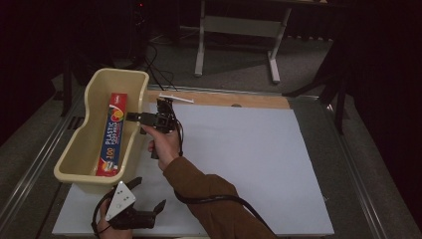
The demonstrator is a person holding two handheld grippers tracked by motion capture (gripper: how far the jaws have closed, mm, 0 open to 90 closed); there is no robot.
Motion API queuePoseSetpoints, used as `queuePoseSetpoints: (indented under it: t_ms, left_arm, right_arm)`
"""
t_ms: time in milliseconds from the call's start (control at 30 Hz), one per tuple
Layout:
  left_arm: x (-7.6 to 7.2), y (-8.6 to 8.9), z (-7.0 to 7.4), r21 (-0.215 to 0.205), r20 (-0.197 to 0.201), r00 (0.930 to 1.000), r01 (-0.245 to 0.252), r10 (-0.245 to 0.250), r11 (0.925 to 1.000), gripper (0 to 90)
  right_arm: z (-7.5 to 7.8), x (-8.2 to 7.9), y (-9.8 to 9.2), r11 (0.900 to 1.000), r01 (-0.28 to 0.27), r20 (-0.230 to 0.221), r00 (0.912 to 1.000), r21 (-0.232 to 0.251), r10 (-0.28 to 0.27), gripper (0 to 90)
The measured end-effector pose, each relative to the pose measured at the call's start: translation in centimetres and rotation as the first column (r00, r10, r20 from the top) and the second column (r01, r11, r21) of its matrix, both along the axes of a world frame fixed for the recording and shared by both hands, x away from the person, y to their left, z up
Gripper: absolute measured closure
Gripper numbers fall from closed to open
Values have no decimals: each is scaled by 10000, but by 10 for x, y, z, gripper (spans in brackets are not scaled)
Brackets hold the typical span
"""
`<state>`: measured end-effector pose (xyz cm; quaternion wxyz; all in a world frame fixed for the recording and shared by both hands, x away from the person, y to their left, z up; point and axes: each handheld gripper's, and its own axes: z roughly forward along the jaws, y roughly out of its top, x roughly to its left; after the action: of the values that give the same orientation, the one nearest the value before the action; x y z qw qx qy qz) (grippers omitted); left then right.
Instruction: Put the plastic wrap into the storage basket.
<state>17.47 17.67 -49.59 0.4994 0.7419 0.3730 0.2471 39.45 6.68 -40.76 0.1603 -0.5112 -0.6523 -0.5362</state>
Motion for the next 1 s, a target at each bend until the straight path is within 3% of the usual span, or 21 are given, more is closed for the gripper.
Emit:
queuePoseSetpoints:
  t_ms: [67,167,200,367,433,567,667,700,733,767,800,833,867,933,1000]
  left_arm:
    - [0,0,0,37,4,10000,1,-1,10000,7]
    - [1,-1,0,68,-6,10000,9,-9,10000,7]
    - [1,-1,0,76,-4,10000,13,-13,10000,7]
    - [2,-2,0,161,14,10000,36,-36,9999,7]
    - [2,-3,0,167,11,10000,40,-40,9999,7]
    - [2,-3,0,193,15,10000,64,-64,9998,7]
    - [3,-3,1,218,-8,10000,71,-71,9997,7]
    - [3,-3,1,218,-8,10000,71,-71,9997,7]
    - [2,-3,1,224,-2,10000,65,-65,9997,7]
    - [2,-3,1,200,6,10000,50,-50,9998,7]
    - [2,-3,1,173,5,10000,28,-28,9998,7]
    - [2,-2,1,173,-1,10000,20,-20,9998,7]
    - [2,-2,1,183,-1,10000,11,-11,9998,7]
    - [2,-2,1,202,-11,10000,7,-7,9998,7]
    - [3,-2,1,217,-17,10000,1,0,9998,7]
  right_arm:
    - [1,1,-15,9992,17,347,9994,-407,-3,372]
    - [1,1,-26,9978,56,667,9978,-655,-12,371]
    - [2,1,-36,9949,142,1015,9948,-1003,-40,371]
    - [1,0,-59,9895,108,1435,9896,-1442,101,369]
    - [0,-1,-76,9842,208,1781,9840,-1758,110,366]
    - [0,-3,-91,9787,247,2133,9768,-2040,198,361]
    - [1,-9,-109,9652,200,2883,9558,-2607,581,357]
    - [1,-9,-109,9652,200,2883,9558,-2607,581,357]
    - [1,-11,-113,9611,204,3101,9482,-2754,687,355]
    - [0,-14,-118,9554,236,3313,9402,-2943,788,353]
    - [-2,-18,-127,9448,184,3682,9233,-3271,1095,346]
    - [-2,-18,-127,9448,184,3682,9233,-3271,1095,346]
    - [-4,-21,-138,9354,203,3877,9131,-3529,1264,342]
    - [-5,-23,-143,9316,196,3952,9086,-3629,1348,340]
    - [-9,-27,-161,9200,291,4105,9001,-3907,1459,333]
